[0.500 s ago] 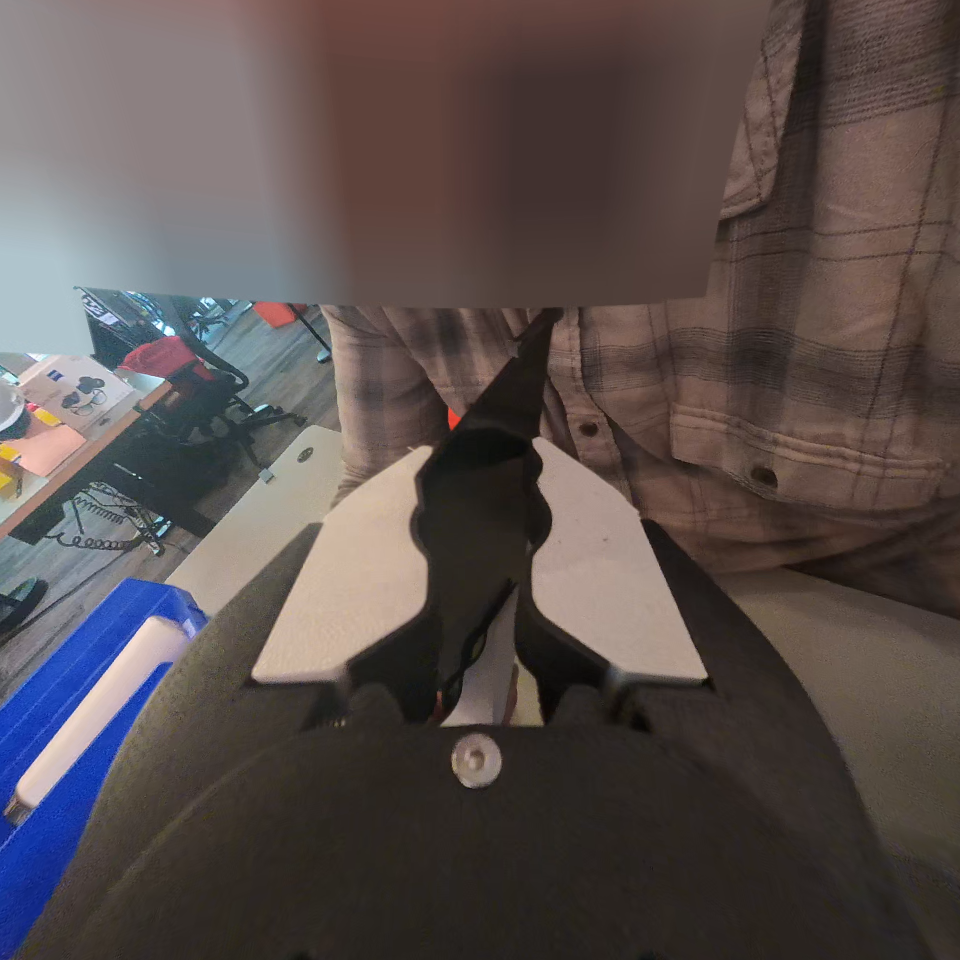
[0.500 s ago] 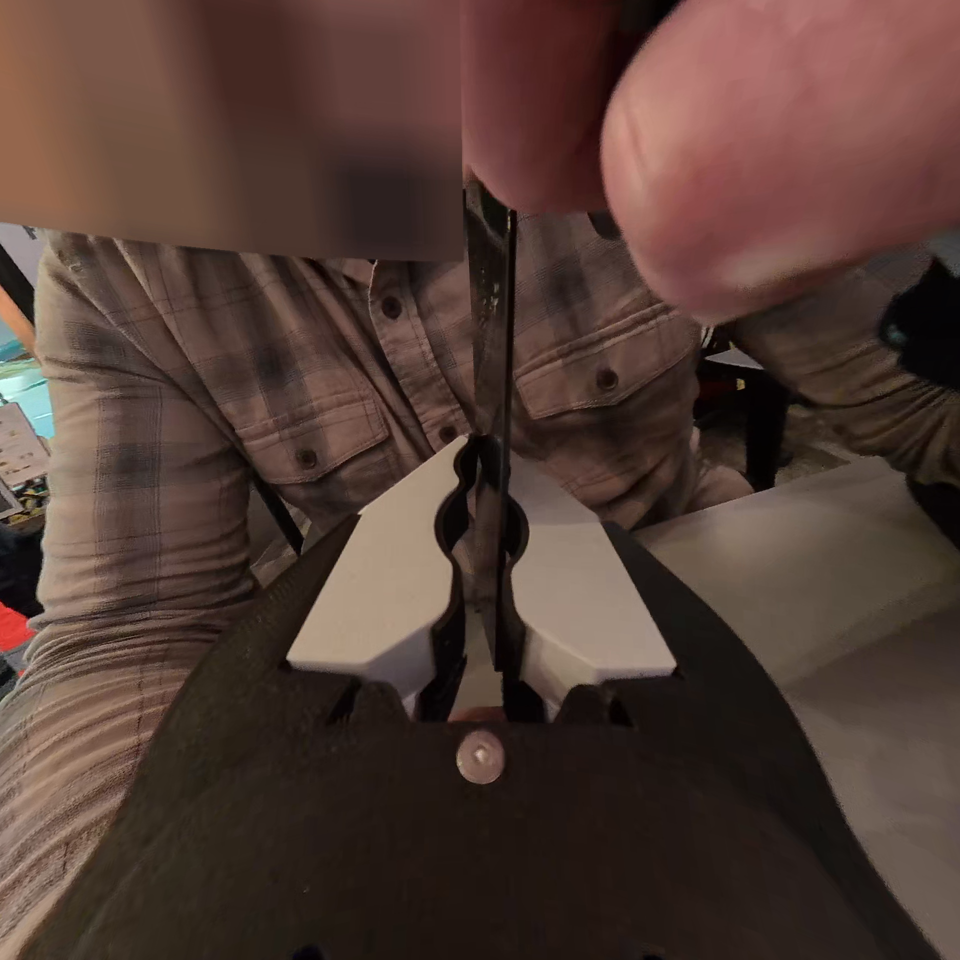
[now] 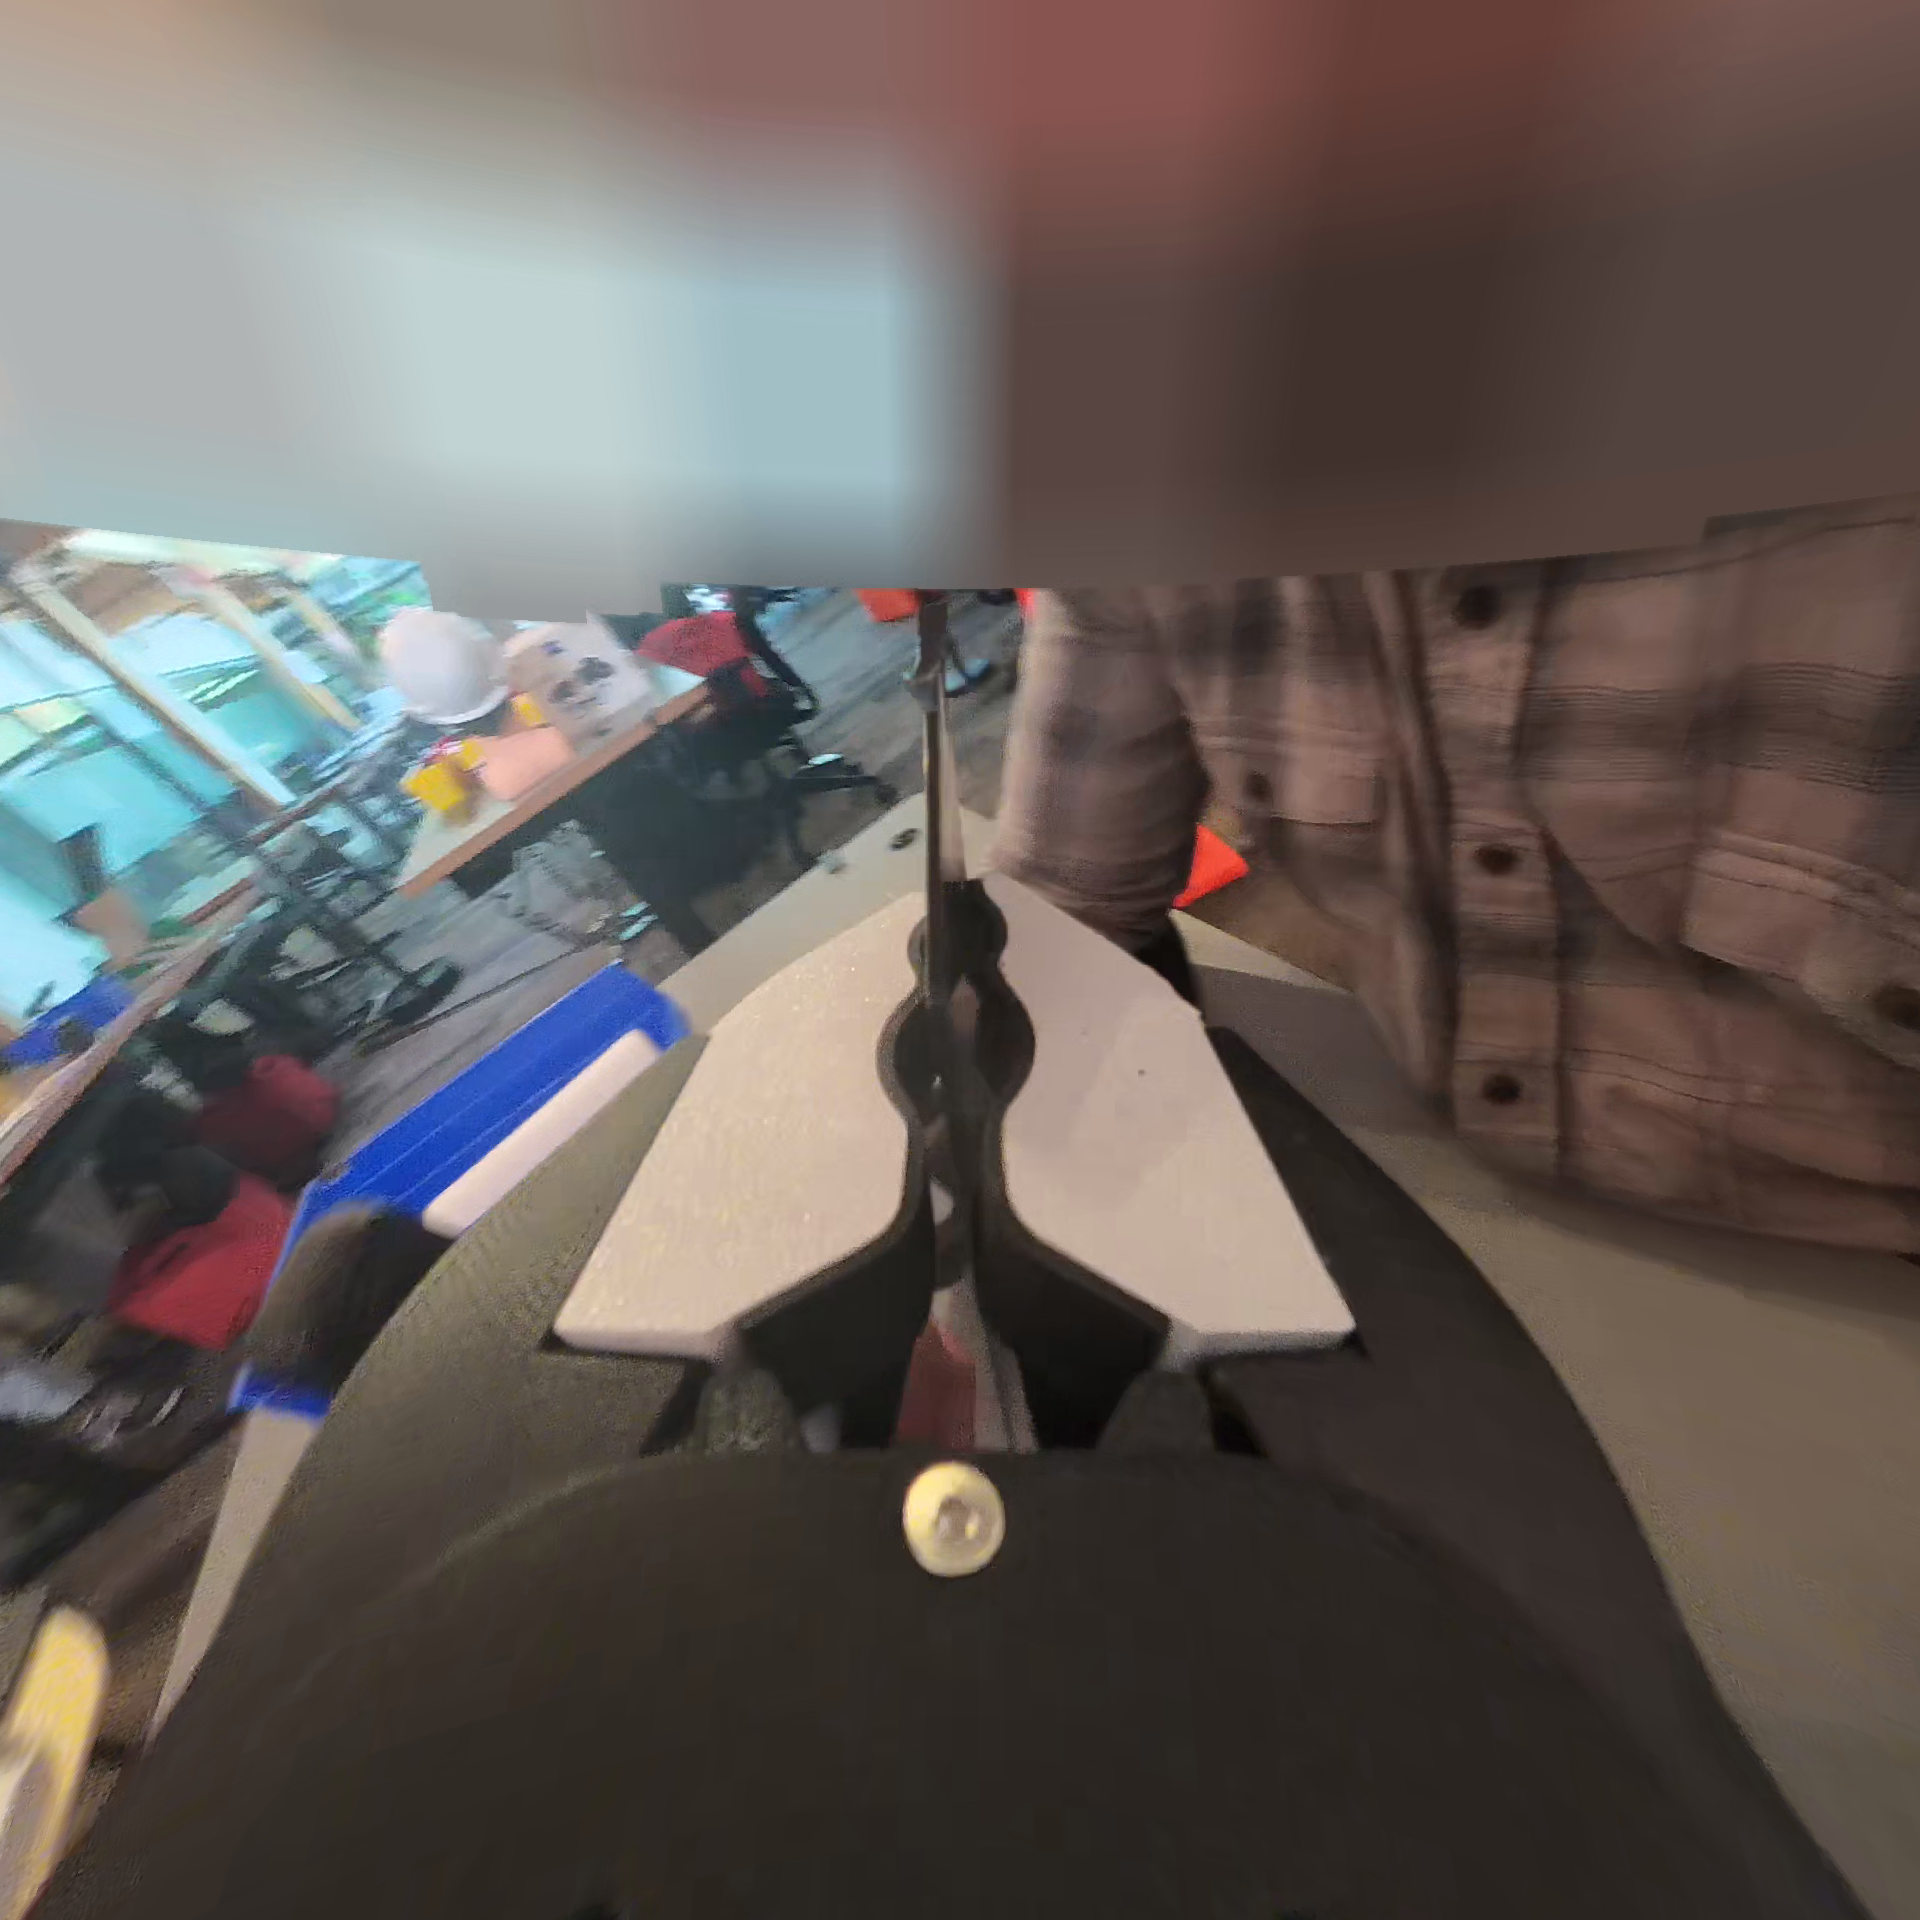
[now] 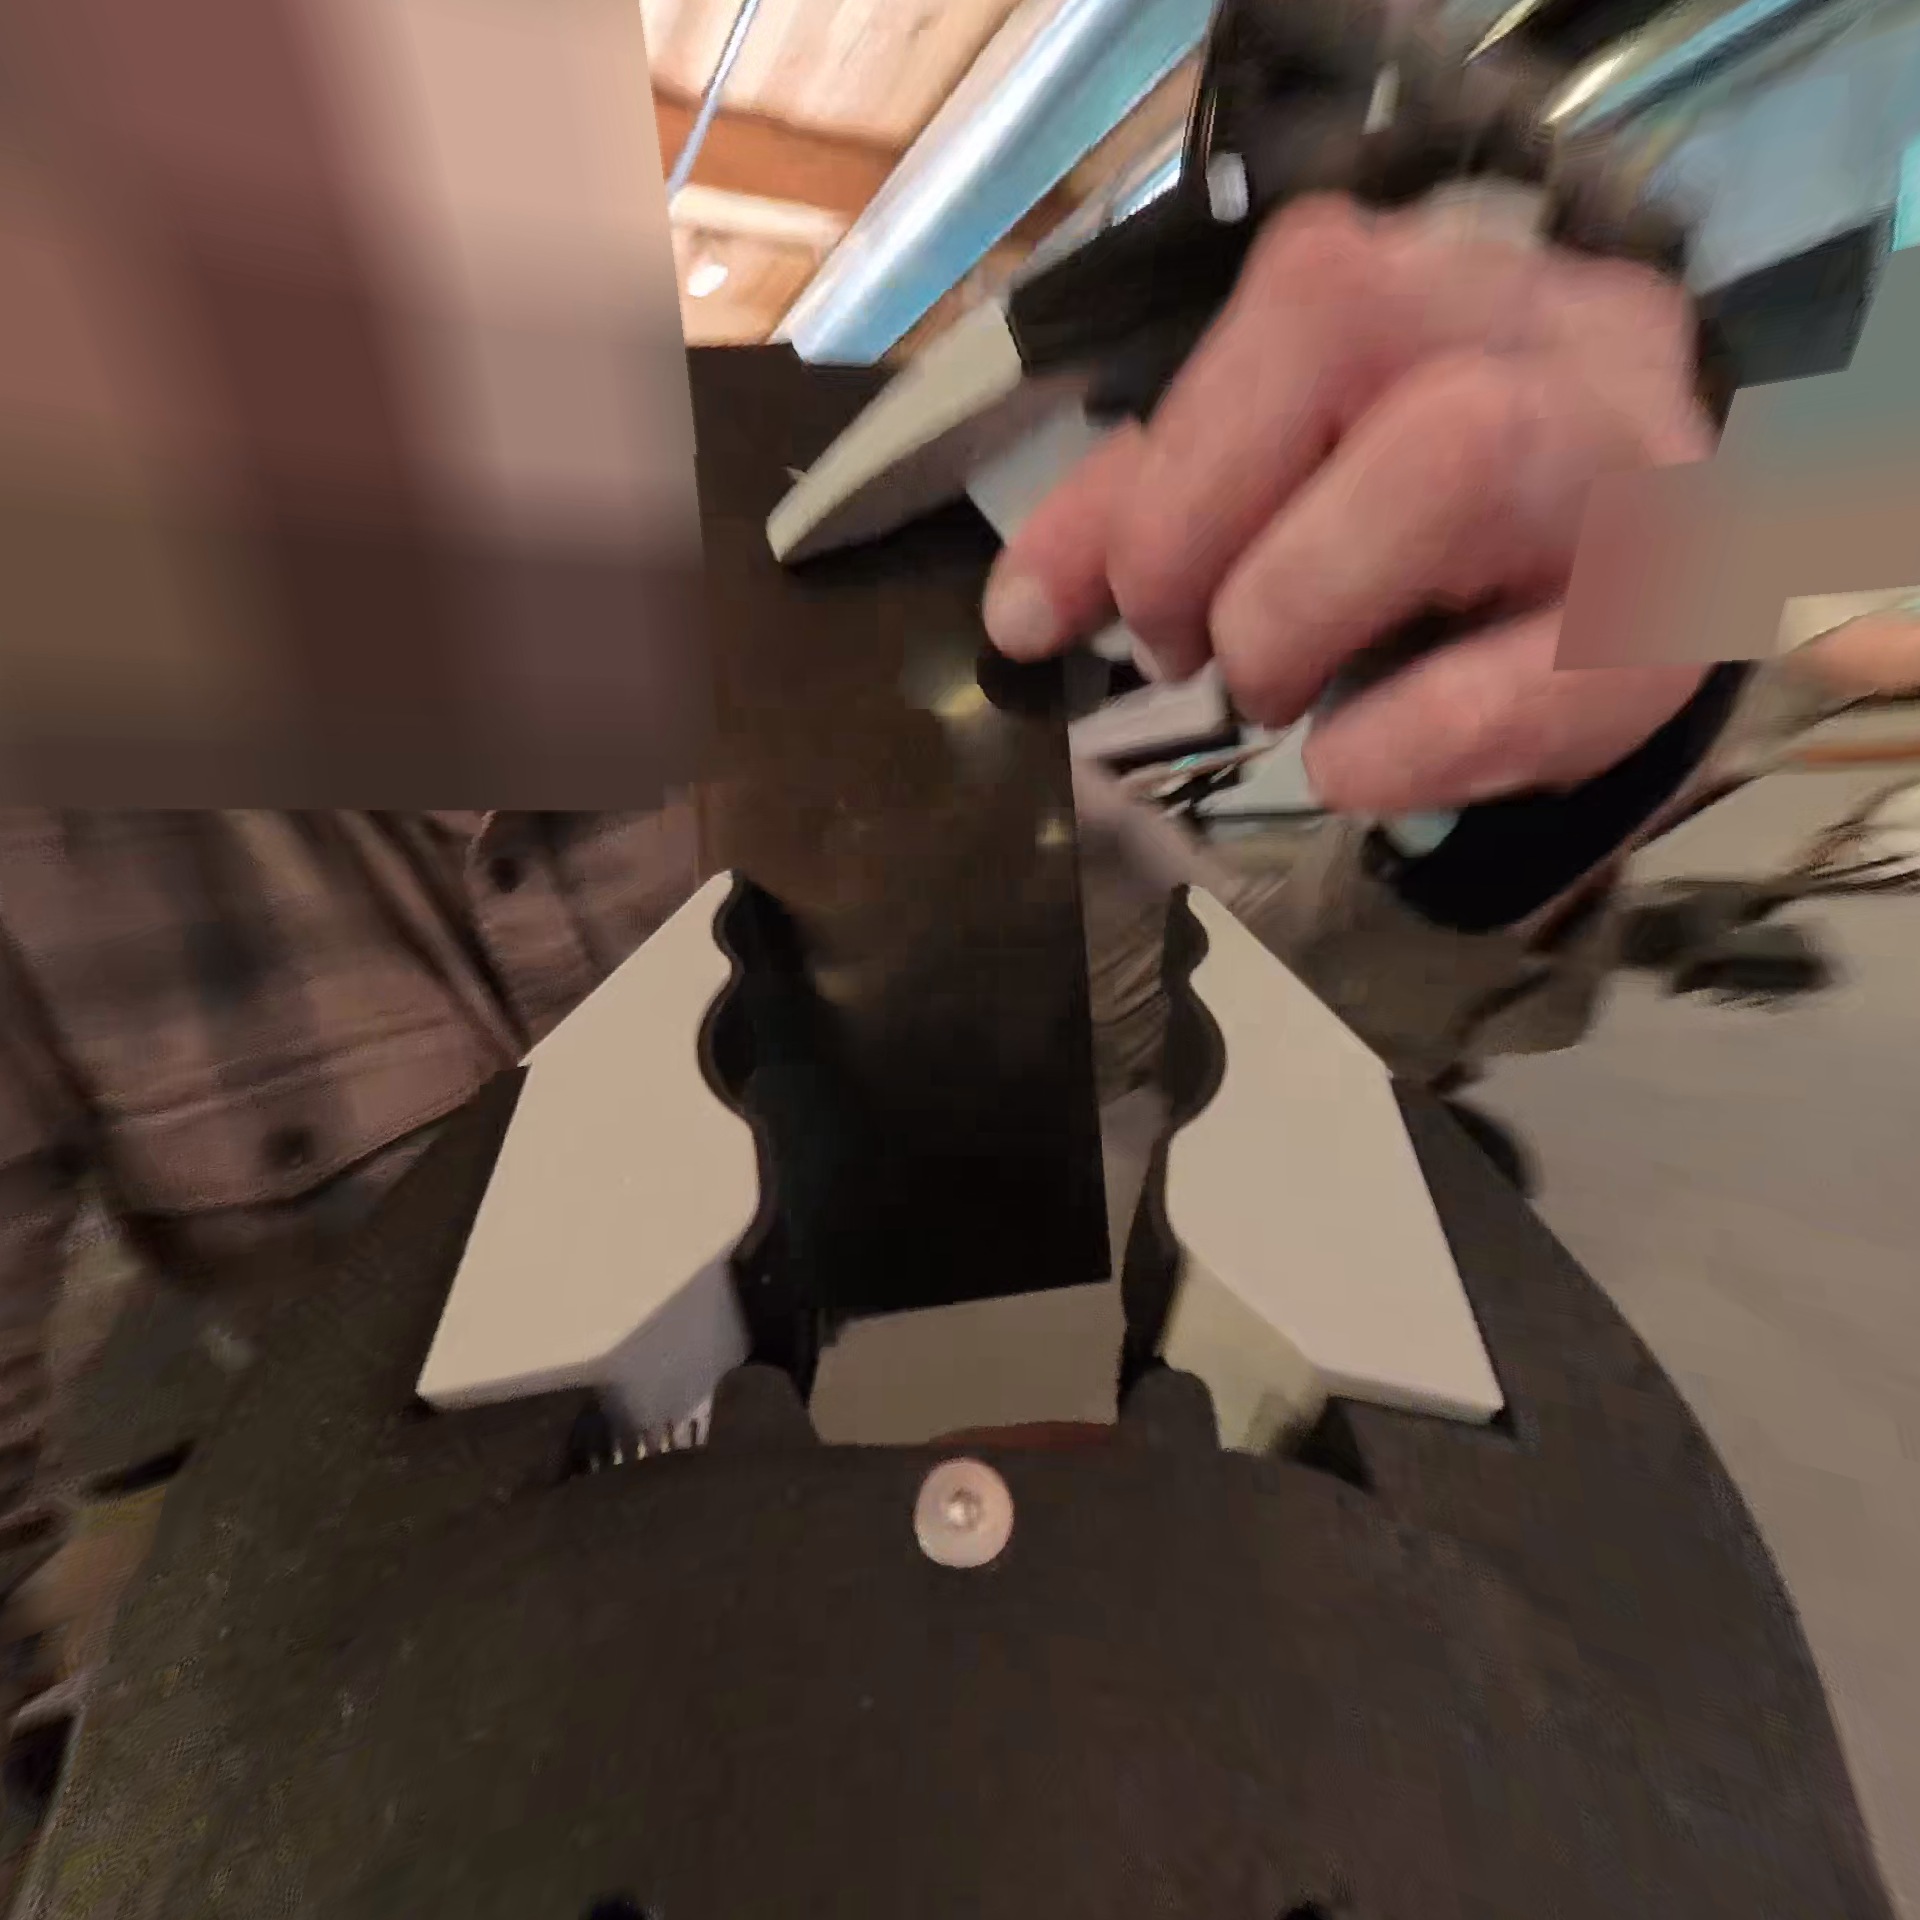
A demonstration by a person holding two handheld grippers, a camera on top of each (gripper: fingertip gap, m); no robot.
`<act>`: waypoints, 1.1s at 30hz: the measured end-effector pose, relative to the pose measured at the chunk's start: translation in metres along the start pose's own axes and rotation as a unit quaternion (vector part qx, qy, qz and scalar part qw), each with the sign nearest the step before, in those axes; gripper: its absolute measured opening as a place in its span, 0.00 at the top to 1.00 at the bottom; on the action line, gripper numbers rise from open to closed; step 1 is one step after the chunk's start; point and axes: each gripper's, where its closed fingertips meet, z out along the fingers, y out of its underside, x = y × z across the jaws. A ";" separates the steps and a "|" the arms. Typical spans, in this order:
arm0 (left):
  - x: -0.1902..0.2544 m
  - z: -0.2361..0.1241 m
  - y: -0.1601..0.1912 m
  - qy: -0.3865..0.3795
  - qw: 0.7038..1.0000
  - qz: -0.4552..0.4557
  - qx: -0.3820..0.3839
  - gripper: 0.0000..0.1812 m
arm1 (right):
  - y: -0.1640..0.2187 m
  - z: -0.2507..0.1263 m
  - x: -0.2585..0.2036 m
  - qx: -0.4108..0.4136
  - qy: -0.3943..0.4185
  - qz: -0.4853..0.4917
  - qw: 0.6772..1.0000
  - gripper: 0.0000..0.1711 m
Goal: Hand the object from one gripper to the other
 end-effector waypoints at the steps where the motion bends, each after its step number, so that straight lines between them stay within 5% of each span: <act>1: -0.012 -0.008 0.003 -0.027 1.000 -0.009 0.004 0.99 | -0.012 -0.010 0.007 0.017 0.036 -0.020 0.999 0.56; 7: -0.081 -0.055 0.024 -0.191 0.975 -0.095 0.063 0.99 | -0.069 -0.080 0.034 0.065 0.270 -0.141 0.950 0.62; 16: -0.118 -0.065 0.069 -0.279 0.938 -0.198 0.050 0.99 | -0.058 -0.100 0.045 -0.138 0.417 -0.191 0.878 0.69; 21: -0.125 -0.054 0.082 -0.301 0.928 -0.216 0.040 0.99 | -0.034 -0.100 0.072 -0.225 0.468 -0.182 0.835 0.85; 24: -0.125 -0.052 0.086 -0.302 0.927 -0.219 0.031 0.99 | -0.031 -0.093 0.073 -0.216 0.451 -0.183 0.846 0.98; 30: -0.118 -0.042 0.085 -0.283 0.938 -0.198 0.007 0.98 | -0.026 -0.081 0.064 -0.187 0.395 -0.150 0.887 1.00; 33: -0.110 -0.038 0.080 -0.265 0.951 -0.158 -0.020 0.82 | -0.030 -0.081 0.057 -0.148 0.369 -0.127 0.909 1.00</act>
